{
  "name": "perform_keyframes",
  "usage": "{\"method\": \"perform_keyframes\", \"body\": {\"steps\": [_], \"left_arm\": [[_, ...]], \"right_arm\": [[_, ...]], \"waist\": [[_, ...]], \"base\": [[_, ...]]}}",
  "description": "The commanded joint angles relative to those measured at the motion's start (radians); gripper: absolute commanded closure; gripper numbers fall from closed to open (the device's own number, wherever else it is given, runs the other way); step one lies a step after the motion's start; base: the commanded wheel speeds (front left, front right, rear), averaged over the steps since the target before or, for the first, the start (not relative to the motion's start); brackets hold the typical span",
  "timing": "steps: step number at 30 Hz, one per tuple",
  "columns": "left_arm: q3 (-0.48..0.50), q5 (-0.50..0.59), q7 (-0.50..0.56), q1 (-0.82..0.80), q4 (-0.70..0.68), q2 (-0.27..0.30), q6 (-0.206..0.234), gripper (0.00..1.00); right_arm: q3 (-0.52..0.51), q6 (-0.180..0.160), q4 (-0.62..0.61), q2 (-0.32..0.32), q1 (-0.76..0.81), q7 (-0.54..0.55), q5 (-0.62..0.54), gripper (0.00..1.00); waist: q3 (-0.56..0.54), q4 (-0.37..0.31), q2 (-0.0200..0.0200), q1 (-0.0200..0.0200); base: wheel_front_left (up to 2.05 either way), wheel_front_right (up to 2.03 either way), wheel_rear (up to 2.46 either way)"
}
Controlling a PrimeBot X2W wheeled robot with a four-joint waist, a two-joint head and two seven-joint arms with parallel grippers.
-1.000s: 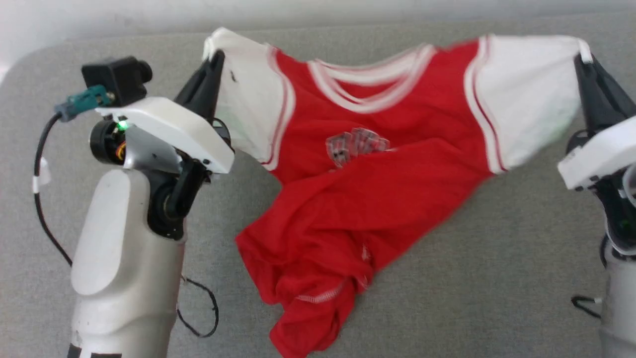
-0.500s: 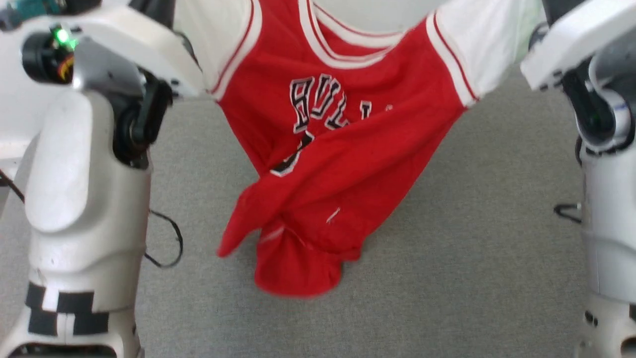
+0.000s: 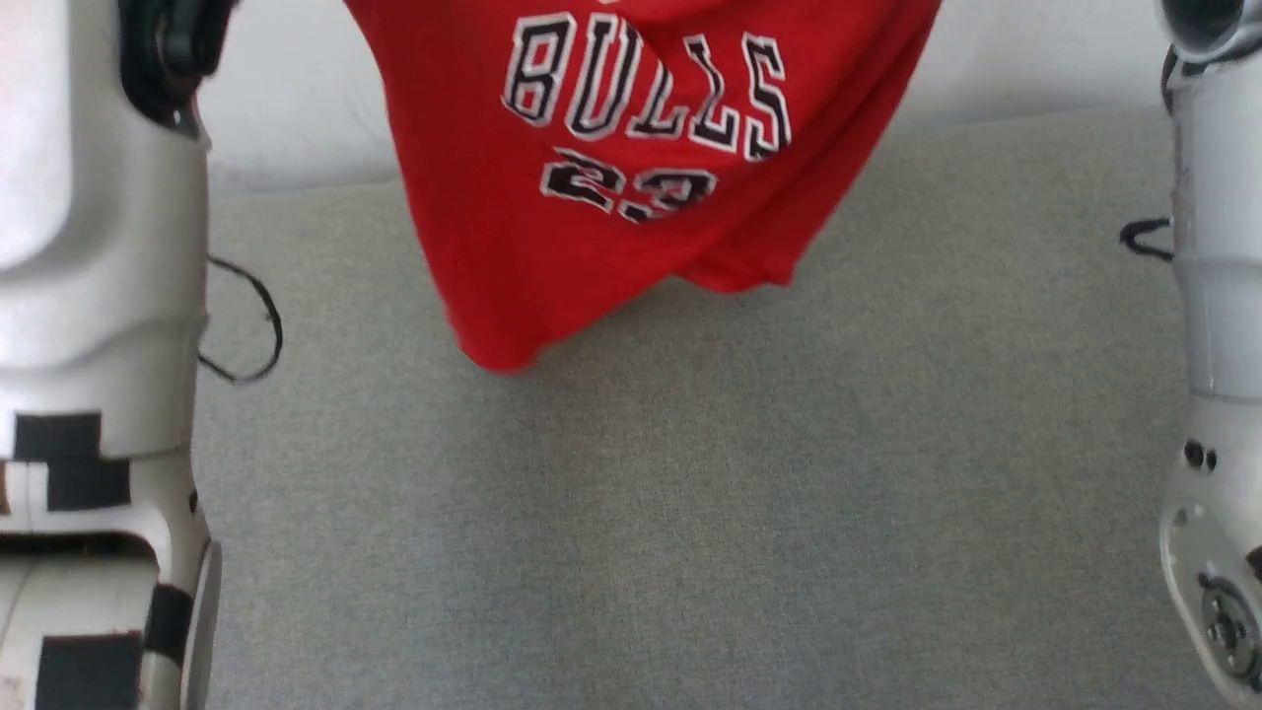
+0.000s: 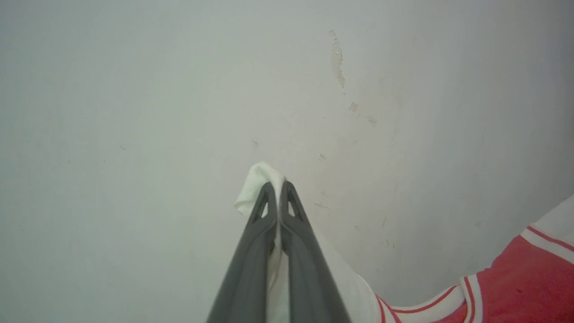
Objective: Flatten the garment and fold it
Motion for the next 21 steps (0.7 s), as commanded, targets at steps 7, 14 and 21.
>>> {"method": "perform_keyframes", "body": {"steps": [7, 14, 21], "left_arm": [[0.0, 0.015, -0.056, -0.16, 0.07, -0.014, 0.018, 1.0], [0.008, 0.019, -0.125, -0.292, 0.068, -0.018, 0.026, 1.0], [0.02, 0.006, -0.27, -0.422, 0.148, -0.028, -0.008, 1.0]], "right_arm": [[-0.041, -0.001, 0.116, 0.015, -0.165, -0.02, -0.078, 1.0], [-0.087, -0.001, 0.173, 0.021, -0.314, -0.081, -0.184, 1.0], [-0.09, -0.001, 0.203, 0.016, -0.421, -0.171, -0.318, 1.0]], "waist": [[0.167, -0.023, 0.0, 0.0], [0.334, -0.028, 0.0, 0.0], [0.445, -0.014, 0.0, 0.0]], "base": [[0.0, 0.0, 0.0], [0.0, 0.0, 0.0], [0.0, 0.0, 0.0]]}}
